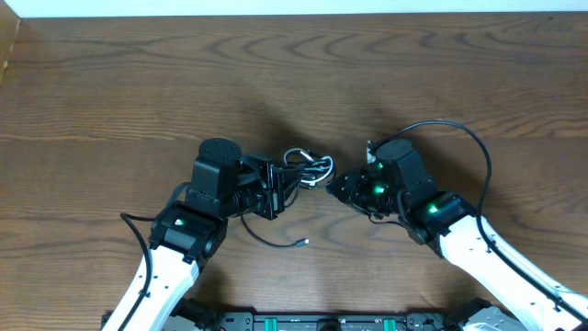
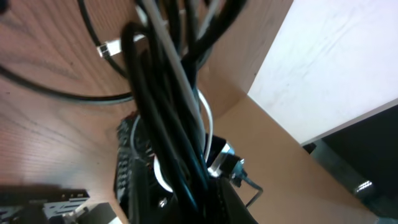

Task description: Untangle cables

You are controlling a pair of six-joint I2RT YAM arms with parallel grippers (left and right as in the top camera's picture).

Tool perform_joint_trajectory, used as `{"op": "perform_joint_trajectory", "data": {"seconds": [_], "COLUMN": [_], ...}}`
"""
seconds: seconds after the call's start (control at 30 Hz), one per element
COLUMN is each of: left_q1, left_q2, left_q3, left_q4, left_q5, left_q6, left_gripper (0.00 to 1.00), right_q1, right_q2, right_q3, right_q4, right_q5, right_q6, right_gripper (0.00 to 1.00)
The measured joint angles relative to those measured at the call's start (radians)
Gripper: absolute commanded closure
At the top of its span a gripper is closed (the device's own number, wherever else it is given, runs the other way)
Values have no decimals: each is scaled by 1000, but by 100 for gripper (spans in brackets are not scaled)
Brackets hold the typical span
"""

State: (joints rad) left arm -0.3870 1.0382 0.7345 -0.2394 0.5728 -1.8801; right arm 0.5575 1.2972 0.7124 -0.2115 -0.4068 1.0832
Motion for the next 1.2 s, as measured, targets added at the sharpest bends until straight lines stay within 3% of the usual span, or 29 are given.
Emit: {"op": "perform_joint_trajectory", "data": {"seconds": [0.1, 0.33, 0.4, 0.47, 0.73, 1.2], "left_q1": [0, 0, 0, 0, -20, -102], "left_q2": [0, 0, 0, 0, 0, 0], "left_q3": [0, 0, 0, 0, 0, 0], "left_q4": [0, 0, 0, 0, 6, 64], "left_q5": [-1, -107, -161, -198, -255, -266], "left_q6": [24, 127, 168, 196, 240, 227], "left_gripper": [92, 92, 92, 92, 92, 92], "right_q1": [0, -14, -20, -23, -23, -10], "right_q2": [0, -6, -15, -25, -30, -30], "right_q3": [0, 0, 0, 0, 0, 0], "right_q4": [5, 8, 9, 11, 48, 98], "right_q5": [7, -124, -181, -224, -235, -134], "right_q6": [-22, -80, -82, -80, 51, 234], "right_gripper": [79, 69, 34, 25, 34, 32]}}
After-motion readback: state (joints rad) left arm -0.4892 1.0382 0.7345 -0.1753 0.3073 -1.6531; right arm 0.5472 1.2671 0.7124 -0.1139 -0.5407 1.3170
